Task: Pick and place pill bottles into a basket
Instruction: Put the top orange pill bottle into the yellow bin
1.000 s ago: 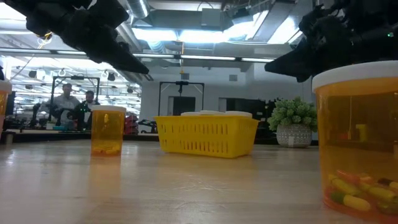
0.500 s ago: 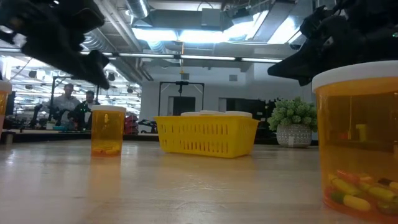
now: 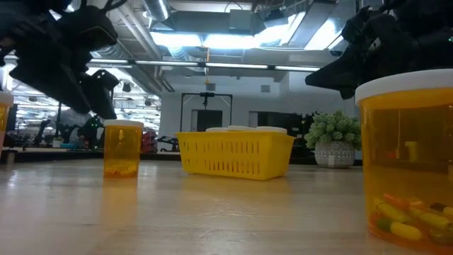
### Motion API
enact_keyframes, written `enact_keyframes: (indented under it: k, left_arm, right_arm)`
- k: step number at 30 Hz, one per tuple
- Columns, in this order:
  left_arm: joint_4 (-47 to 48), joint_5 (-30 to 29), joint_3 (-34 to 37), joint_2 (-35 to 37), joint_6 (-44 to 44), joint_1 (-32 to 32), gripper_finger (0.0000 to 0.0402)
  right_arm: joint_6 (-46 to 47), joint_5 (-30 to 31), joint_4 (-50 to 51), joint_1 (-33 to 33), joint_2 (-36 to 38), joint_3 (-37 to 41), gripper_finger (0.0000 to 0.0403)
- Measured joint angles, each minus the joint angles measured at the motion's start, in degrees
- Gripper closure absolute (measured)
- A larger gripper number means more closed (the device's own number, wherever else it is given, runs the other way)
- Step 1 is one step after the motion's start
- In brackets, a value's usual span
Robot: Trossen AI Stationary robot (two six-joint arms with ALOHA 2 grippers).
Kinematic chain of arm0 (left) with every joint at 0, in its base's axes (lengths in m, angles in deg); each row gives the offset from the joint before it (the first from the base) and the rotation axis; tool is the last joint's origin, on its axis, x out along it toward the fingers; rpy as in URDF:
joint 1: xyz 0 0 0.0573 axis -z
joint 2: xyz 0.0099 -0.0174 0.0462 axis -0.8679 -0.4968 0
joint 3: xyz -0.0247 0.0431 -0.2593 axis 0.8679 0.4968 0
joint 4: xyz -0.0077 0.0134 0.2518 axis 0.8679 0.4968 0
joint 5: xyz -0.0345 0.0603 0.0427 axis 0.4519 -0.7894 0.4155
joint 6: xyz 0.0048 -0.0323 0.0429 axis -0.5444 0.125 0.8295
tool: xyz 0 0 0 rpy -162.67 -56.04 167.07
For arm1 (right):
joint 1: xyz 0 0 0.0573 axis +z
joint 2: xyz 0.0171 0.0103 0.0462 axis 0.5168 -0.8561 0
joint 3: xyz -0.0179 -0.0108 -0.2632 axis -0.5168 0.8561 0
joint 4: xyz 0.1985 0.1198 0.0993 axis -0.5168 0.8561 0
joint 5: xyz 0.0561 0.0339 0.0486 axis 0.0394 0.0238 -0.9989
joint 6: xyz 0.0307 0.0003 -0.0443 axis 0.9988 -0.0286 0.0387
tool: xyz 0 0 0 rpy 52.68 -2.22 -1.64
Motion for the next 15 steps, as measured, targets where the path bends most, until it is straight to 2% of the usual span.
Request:
enact_keyframes:
  k: [7, 15]
  left_arm:
    - [-5.9, -0.76, 0.0, -6.81, -0.06, 0.42, 0.0135]
    - [-11.71, -0.8, 0.0, -10.79, -0.05, 0.41, 0.0135]
  right_arm:
    - [-1.14, 0.04, -0.01, 0.07, 0.0, 0.0, 0.0371]
    - [-1.2, 0.04, 0.01, 0.07, 0.0, 0.0, 0.0371]
